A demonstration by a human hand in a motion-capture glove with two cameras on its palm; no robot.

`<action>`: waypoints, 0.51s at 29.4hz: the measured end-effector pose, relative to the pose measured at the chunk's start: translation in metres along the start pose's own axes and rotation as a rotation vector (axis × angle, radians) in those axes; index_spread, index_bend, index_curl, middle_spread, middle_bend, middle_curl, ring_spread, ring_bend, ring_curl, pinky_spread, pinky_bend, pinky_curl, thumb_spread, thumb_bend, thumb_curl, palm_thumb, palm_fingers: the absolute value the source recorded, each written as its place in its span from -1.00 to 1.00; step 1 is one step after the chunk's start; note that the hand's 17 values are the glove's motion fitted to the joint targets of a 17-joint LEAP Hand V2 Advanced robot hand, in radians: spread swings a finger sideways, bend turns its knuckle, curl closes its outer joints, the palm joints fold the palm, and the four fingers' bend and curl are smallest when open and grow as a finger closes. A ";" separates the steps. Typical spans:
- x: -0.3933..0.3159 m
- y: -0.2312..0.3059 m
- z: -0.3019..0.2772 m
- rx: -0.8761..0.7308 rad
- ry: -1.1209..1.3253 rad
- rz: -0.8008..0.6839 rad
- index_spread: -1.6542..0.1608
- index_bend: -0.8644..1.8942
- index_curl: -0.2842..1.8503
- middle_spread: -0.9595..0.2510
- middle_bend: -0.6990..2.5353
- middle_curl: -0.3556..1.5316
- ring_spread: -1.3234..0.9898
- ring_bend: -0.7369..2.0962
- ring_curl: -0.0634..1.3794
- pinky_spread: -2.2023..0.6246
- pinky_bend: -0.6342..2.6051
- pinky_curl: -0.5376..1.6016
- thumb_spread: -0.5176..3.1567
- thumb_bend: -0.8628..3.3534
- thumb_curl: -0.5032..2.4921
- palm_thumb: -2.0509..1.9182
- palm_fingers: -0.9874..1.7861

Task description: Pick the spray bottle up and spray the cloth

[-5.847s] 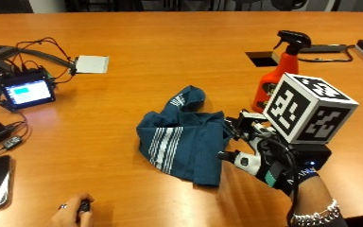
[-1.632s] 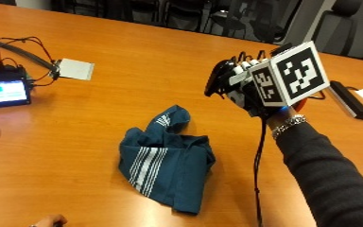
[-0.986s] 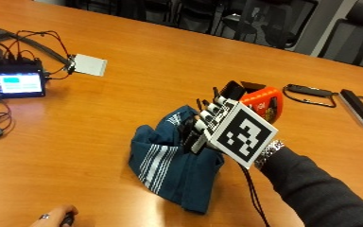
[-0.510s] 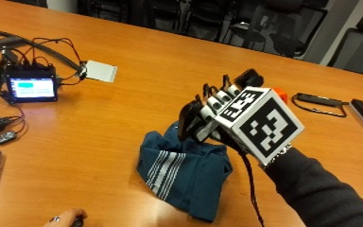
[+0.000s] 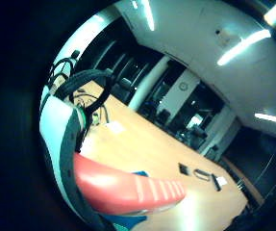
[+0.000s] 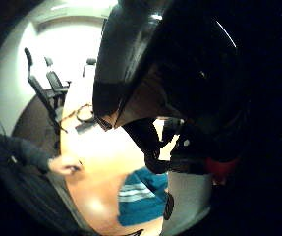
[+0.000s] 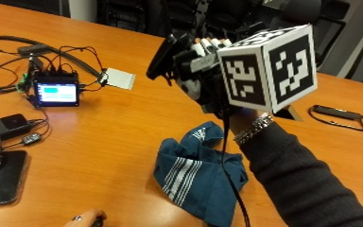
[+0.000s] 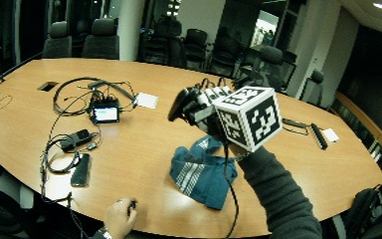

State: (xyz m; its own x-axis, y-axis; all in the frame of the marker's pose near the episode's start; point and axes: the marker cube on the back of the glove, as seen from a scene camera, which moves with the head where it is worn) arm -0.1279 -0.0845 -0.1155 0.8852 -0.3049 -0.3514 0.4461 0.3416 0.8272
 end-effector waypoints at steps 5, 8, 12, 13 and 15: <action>-0.003 -0.015 0.018 -0.027 -0.191 0.213 0.51 -0.25 -0.24 0.24 -0.20 0.00 -0.02 0.07 -0.17 0.38 -0.22 -0.01 -0.18 -0.60 -0.26 0.43 0.63; -0.002 -0.015 0.033 -0.051 -0.337 0.351 0.51 -0.25 -0.24 0.24 -0.20 0.00 -0.02 0.07 -0.17 0.39 -0.22 -0.01 -0.17 -0.60 -0.26 0.43 0.63; 0.003 -0.005 0.065 -0.058 -0.540 0.554 0.51 -0.25 -0.24 0.25 -0.20 0.00 -0.02 0.07 -0.17 0.39 -0.23 -0.01 -0.17 -0.60 -0.26 0.43 0.61; 0.006 0.001 0.076 -0.054 -0.578 0.610 0.51 -0.25 -0.24 0.25 -0.20 0.00 -0.01 0.07 -0.17 0.38 -0.24 -0.02 -0.16 -0.60 -0.26 0.43 0.61; 0.017 0.016 0.098 -0.055 -0.638 0.732 0.51 -0.25 -0.24 0.26 -0.20 0.00 -0.01 0.06 -0.18 0.37 -0.27 -0.04 -0.16 -0.60 -0.26 0.44 0.58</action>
State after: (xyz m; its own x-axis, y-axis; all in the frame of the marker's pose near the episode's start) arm -0.1189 -0.1713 -0.0646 0.7152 -0.4197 0.5589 -0.1666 0.6742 0.7195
